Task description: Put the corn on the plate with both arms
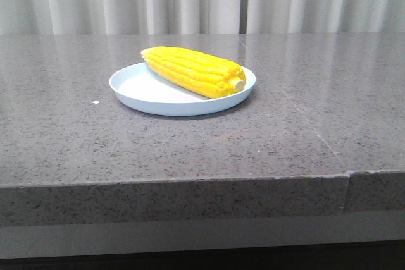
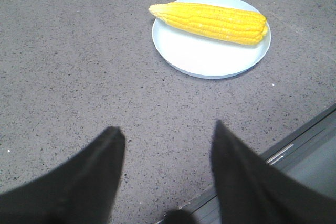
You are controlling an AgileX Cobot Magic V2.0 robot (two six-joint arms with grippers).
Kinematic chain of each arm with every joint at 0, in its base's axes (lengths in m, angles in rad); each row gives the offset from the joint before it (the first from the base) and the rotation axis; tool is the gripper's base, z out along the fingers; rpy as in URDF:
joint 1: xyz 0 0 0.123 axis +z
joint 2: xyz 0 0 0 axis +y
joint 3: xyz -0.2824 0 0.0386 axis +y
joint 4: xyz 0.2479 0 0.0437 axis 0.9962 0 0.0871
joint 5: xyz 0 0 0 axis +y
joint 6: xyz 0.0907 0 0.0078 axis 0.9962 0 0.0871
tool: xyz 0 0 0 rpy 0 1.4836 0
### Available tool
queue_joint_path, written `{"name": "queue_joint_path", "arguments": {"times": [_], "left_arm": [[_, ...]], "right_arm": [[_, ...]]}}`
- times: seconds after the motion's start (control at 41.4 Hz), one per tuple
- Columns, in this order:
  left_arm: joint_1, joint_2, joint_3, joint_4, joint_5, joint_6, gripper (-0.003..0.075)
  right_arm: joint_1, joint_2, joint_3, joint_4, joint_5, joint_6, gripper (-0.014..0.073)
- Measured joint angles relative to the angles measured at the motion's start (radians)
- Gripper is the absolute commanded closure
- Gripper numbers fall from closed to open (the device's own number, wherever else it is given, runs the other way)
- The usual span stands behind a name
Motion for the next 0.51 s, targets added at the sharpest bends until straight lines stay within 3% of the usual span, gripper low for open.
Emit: {"name": "queue_joint_path", "arguments": {"times": [0.097,0.218,0.508], "left_arm": [[0.000,0.000,0.000,0.000,0.000,0.000,0.0646],[0.000,-0.001,0.000,0.000,0.000,0.000,0.0740],[0.000,-0.001,0.000,0.000,0.000,0.000,0.0740]], "right_arm": [[0.000,0.000,0.000,0.000,0.000,0.000,0.0720],[0.000,0.000,0.000,0.000,0.000,0.000,0.0713],[0.000,0.000,0.000,0.000,-0.002,0.000,0.0713]]}}
